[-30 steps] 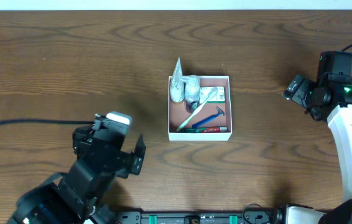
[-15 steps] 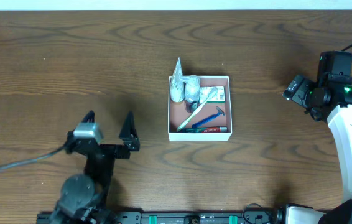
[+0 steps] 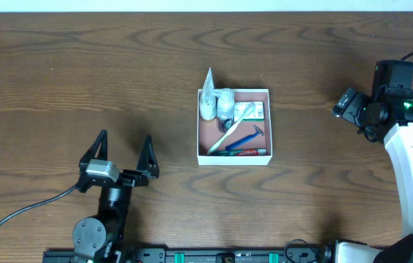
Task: Pack container
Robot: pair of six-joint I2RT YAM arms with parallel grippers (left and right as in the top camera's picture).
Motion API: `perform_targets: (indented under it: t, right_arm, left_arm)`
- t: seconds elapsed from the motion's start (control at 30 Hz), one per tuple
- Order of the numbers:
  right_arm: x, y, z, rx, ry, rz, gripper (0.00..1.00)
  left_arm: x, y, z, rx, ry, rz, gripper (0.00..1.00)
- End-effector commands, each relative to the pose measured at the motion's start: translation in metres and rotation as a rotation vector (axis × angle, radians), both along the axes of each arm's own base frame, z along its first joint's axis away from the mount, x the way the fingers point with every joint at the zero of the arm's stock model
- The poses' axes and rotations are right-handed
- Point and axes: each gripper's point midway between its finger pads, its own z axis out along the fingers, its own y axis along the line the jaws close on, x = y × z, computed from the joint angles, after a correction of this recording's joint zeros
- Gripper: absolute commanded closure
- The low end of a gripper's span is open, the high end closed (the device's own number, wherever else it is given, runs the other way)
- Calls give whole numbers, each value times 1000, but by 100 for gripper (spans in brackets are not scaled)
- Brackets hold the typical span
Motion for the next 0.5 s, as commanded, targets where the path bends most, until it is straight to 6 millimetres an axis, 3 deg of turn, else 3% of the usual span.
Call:
perform_targets:
  t: [0.0, 0.17, 0.47]
  right_arm:
    - [2, -3, 10, -7, -31, -14, 1]
    - [2, -3, 10, -7, -31, -14, 1]
    - [2, -3, 10, -7, -31, -14, 1]
  left_arm:
    - [-6, -6, 0, 99, -50, -27, 2]
    - [-8, 0, -16, 112, -58, 0, 2]
    - [1, 10, -50, 154, 78, 24, 2]
